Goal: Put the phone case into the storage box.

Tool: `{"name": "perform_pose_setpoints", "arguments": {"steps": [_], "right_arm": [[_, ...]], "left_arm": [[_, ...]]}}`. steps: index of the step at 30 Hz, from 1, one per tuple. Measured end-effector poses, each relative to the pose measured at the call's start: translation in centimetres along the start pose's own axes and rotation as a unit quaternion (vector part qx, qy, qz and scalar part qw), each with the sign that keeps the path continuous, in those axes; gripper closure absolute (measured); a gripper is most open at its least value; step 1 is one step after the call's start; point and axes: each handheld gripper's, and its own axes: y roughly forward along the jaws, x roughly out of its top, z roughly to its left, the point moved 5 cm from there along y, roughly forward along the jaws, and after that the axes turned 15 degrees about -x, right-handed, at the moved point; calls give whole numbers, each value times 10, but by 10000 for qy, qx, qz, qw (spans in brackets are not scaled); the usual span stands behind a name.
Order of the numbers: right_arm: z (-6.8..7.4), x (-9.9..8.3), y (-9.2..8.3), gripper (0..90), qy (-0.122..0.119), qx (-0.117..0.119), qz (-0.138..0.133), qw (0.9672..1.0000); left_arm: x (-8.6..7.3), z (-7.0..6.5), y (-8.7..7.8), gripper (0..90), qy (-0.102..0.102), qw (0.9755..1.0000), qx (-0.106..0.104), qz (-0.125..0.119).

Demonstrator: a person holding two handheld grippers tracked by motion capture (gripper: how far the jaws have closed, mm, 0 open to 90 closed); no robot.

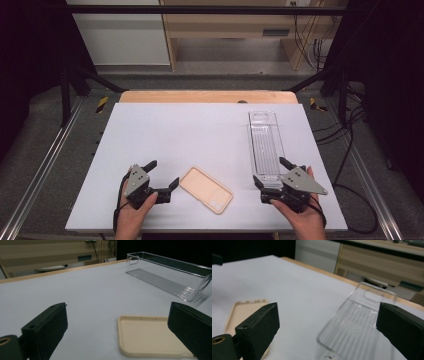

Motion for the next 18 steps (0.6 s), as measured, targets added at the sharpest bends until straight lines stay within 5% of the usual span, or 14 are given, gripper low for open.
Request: {"name": "perform_pose_setpoints", "arguments": {"steps": [7,12,17,18], "right_arm": [[41,4,17,51,-470,522,594,9958],[75,-3,28,52,-774,1054,1338,9824],[94,-7,32,59,-1021,1284,1551,9742],[103,-9,34,59,-1123,1410,1645,9698]], "left_arm": [[0,15,-10,18,-63,9996,184,-189],[0,24,-15,19,-191,9991,286,-263],[-1,27,-15,20,-176,9991,327,-222],[-2,27,-15,21,-195,9990,325,-228]]}}
